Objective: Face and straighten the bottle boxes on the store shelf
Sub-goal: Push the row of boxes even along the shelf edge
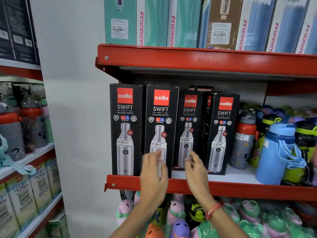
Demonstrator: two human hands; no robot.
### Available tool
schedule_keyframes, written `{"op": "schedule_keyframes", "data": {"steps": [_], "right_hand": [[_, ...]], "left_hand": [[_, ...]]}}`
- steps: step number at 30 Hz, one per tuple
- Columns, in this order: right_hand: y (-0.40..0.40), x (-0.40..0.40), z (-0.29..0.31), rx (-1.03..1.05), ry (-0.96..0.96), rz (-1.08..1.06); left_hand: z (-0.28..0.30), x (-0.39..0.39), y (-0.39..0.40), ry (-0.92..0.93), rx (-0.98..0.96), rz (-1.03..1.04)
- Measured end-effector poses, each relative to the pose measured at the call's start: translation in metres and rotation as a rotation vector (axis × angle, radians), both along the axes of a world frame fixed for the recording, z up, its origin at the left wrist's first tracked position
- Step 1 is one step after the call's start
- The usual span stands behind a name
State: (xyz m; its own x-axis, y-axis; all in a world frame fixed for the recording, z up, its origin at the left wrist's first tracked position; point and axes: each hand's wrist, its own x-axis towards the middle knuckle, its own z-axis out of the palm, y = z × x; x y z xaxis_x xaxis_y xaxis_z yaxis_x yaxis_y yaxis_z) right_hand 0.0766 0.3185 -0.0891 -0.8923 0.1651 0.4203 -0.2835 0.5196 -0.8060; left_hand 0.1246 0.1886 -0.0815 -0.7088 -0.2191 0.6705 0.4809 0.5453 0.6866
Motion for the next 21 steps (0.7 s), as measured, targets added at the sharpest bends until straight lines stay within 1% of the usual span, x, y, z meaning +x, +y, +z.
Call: {"op": "schedule_keyframes", "data": {"steps": [2, 3, 4, 5, 7, 10, 13, 16, 21], "right_hand": [[0.015, -0.009, 0.000, -0.035, -0.018, -0.016], [0.023, -0.012, -0.001, -0.047, -0.044, 0.005], [0.028, -0.014, -0.001, -0.059, -0.077, 0.036], [0.032, -0.016, -0.001, -0.071, -0.112, 0.068], [0.037, -0.020, 0.001, -0.078, -0.170, 0.133], [0.037, -0.023, 0.006, -0.046, -0.232, 0.229], [0.037, -0.025, 0.007, 0.031, -0.247, 0.219], [0.043, -0.023, 0.002, 0.130, -0.215, 0.178], [0.055, -0.005, -0.008, 0.147, -0.171, 0.219]], "left_hand": [[0.002, -0.005, 0.022, -0.086, -0.013, -0.230], [0.001, -0.010, 0.035, -0.152, -0.035, -0.320], [-0.001, -0.015, 0.048, -0.228, -0.054, -0.360], [-0.002, -0.022, 0.058, -0.301, -0.043, -0.357], [-0.003, -0.036, 0.071, -0.417, 0.038, -0.308], [-0.002, -0.052, 0.078, -0.519, 0.119, -0.247], [-0.001, -0.057, 0.078, -0.529, 0.123, -0.189], [-0.003, -0.051, 0.080, -0.514, 0.070, -0.165], [-0.012, -0.028, 0.083, -0.507, 0.029, -0.130]]}}
